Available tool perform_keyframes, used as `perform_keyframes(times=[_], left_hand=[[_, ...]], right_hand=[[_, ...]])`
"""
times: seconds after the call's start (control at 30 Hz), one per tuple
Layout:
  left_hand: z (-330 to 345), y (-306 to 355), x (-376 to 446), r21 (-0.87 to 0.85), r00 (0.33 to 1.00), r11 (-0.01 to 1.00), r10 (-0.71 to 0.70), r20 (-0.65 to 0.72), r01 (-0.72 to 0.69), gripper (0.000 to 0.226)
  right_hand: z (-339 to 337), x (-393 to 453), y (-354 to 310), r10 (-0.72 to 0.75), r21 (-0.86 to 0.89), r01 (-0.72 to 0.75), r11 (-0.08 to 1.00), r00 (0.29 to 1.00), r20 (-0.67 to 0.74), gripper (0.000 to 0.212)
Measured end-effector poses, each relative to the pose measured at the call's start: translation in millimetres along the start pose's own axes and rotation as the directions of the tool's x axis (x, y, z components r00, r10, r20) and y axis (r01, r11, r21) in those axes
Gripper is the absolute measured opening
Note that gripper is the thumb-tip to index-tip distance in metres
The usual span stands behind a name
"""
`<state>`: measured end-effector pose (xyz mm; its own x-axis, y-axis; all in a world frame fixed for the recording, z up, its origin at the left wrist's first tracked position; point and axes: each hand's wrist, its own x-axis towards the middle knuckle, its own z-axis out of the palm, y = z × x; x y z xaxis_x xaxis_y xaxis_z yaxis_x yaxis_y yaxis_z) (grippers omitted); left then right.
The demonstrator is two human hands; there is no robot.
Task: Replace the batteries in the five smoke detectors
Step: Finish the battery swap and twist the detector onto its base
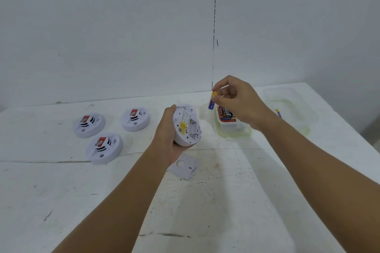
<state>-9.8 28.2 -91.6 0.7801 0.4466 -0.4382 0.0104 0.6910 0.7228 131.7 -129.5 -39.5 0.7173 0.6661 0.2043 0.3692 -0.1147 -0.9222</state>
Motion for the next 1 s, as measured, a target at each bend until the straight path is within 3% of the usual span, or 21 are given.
perform_keyframes(times=[0.17, 0.37, 0.57, 0.83, 1.0], left_hand=[[-7.8, -0.7, -18.0, -0.090, 0.999, 0.996, 0.010, 0.045, -0.006, 0.048], [-22.4, -0.1, -44.4, -0.134, 0.993, 0.991, -0.002, 0.120, 0.019, 0.049], [-43.6, 0.7, -55.4, -0.147, 0.996, 0.989, -0.001, 0.095, 0.015, 0.051], [-60.8, -1.5, -60.4, -0.146, 0.997, 0.989, 0.006, 0.075, 0.005, 0.044], [-67.4, -2.1, -62.8, -0.118, 0.994, 0.993, -0.006, 0.110, 0.019, 0.049]], right_hand=[[34.4, -28.4, -12.2, 0.020, 0.171, -0.020, 0.985, 1.000, 0.001, 0.014], [76.9, -59.0, -3.5, 0.065, 0.230, -0.079, 0.970, 0.996, 0.068, 0.014], [93.5, -70.4, 2.4, 0.100, 0.234, -0.117, 0.965, 0.991, 0.086, 0.015], [109.9, -81.2, 8.1, 0.049, 0.187, -0.063, 0.980, 0.996, 0.080, 0.014], [114.2, -90.1, 15.6, 0.050, 0.166, -0.070, 0.984, 0.992, 0.116, 0.024]])
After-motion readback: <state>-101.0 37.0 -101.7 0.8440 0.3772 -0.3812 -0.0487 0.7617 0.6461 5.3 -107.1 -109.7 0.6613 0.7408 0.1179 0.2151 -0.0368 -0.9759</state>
